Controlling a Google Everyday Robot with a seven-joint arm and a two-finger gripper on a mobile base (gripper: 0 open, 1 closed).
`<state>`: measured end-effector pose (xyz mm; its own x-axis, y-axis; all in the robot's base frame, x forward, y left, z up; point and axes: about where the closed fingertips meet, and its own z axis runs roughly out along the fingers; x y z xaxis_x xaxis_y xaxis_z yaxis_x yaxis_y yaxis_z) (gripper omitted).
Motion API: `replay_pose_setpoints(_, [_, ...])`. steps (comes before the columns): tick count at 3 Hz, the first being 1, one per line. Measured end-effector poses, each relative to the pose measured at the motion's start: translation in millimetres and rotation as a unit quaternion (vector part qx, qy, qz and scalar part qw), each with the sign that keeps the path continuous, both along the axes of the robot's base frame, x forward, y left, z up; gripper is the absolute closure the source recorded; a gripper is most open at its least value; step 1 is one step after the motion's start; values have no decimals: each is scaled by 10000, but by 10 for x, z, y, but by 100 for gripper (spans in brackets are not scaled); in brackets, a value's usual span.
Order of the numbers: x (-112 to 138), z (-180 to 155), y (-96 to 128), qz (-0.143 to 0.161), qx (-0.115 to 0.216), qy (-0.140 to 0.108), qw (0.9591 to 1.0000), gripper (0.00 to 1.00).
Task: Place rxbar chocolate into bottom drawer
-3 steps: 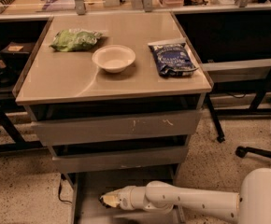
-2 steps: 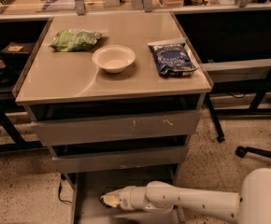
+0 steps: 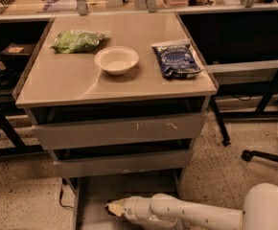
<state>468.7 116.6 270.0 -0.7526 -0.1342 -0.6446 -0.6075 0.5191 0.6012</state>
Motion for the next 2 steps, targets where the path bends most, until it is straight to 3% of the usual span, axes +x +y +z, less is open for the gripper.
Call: replay_pose_setpoints(2, [77, -260, 2, -53, 124, 183, 9997, 100])
